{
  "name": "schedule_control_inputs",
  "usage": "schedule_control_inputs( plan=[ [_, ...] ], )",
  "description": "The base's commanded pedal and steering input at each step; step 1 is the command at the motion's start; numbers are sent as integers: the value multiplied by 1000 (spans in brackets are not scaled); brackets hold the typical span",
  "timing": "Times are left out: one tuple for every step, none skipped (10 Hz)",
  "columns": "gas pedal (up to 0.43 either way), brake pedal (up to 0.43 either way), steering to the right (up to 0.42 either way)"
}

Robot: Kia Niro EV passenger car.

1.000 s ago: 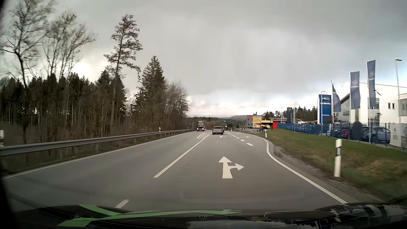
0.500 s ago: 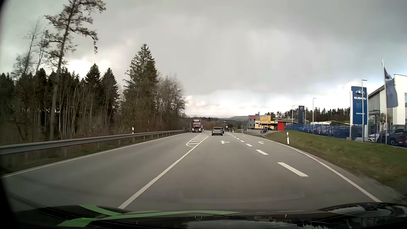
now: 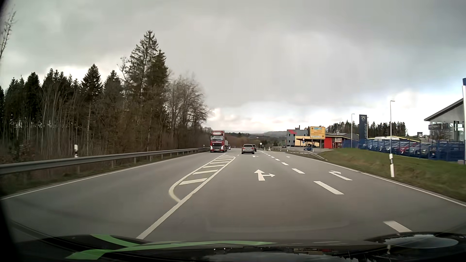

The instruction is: Follow the waypoints while adhering to traffic rules and regulations

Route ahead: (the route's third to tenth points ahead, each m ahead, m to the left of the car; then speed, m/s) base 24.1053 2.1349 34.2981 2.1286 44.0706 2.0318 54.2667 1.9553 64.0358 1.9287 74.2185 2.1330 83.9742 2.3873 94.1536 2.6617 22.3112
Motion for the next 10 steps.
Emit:
schedule_control_inputs(
  plan=[
    [0, 0, 0],
    [0, 0, 0],
    [0, 0, 0],
    [0, 0, 0],
    [0, 0, 0],
    [0, 0, 0],
    [0, 0, 0],
    [0, 0, 0],
    [0, 0, 0],
    [0, 0, 0]
  ],
)
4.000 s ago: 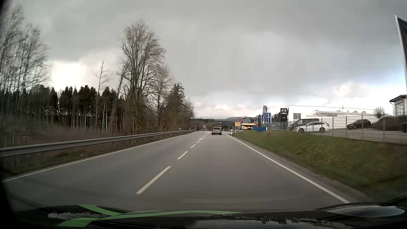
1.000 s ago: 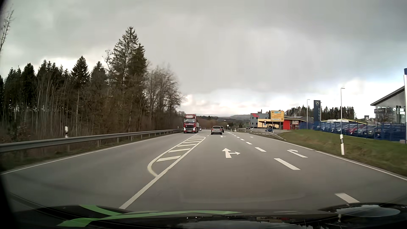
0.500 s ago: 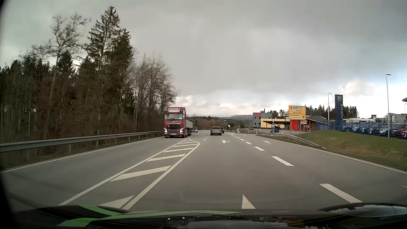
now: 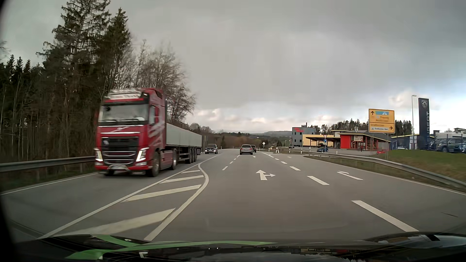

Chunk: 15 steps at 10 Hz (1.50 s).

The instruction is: Follow the waypoints while adhering to traffic rules and regulations

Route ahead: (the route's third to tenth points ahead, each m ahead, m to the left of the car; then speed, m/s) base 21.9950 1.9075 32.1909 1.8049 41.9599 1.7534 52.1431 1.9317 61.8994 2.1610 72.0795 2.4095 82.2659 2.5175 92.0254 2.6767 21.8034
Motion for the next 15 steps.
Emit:
schedule_control_inputs(
  plan=[
    [0, 0, 1],
    [0, 0, 1],
    [0, 0, 1],
    [0, 0, 0],
    [0, 0, 0],
    [0, 0, 0],
    [0, 0, 0],
    [0, 0, 0],
    [0, 0, 0],
    [0, 0, 0],
    [0, 0, 0],
    [0, 0, 0],
    [0, 0, 0],
    [0, 0, -1],
    [0, 0, -2]
  ],
)
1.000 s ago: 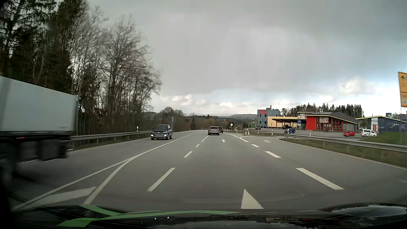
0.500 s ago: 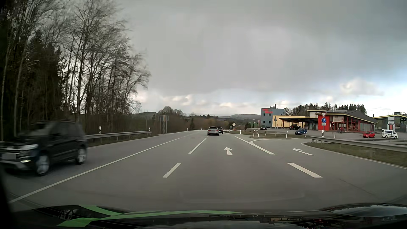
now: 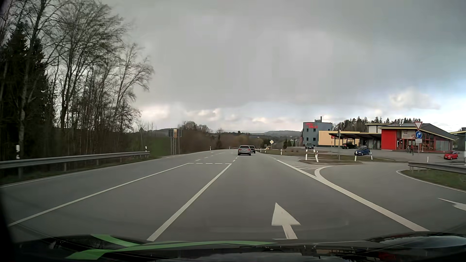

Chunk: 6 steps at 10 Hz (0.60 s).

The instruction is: Follow the waypoints while adhering to traffic rules and regulations

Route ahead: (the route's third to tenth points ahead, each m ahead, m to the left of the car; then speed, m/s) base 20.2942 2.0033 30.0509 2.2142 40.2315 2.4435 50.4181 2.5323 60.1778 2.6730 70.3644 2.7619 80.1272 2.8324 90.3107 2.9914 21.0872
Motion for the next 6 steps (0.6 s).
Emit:
schedule_control_inputs(
  plan=[
    [0, 0, -1],
    [0, 0, -1],
    [0, 0, -1],
    [0, 0, -2],
    [0, 0, -2],
    [0, 0, -2]
  ],
)
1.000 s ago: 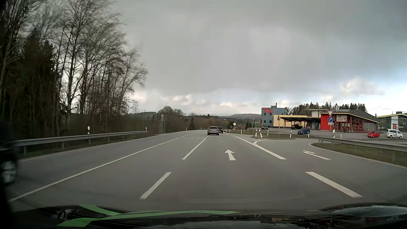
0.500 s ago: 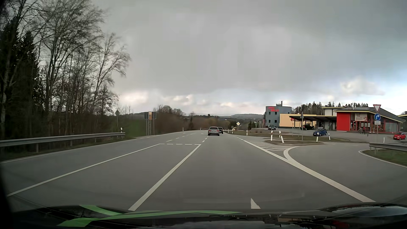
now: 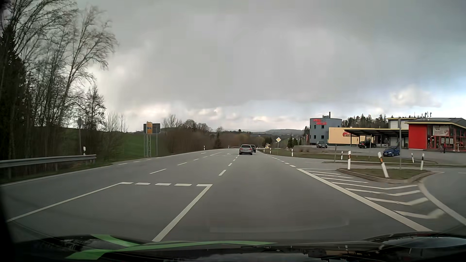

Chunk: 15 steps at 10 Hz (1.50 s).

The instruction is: Follow the waypoints while adhering to traffic rules and regulations

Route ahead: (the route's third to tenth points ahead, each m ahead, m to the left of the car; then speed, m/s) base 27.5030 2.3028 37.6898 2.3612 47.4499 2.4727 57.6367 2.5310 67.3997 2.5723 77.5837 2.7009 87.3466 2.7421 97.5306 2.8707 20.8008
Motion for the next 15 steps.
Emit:
schedule_control_inputs(
  plan=[
    [0, 0, -2],
    [0, 0, -2],
    [0, 0, -2],
    [0, 0, -2],
    [0, 0, -2],
    [0, 0, -2],
    [0, 0, -2],
    [0, 0, -2],
    [0, 0, -2],
    [0, 0, -2],
    [8, 0, -2],
    [20, 0, -2],
    [20, 0, -2],
    [39, 0, -2],
    [39, 0, -2]
  ],
)
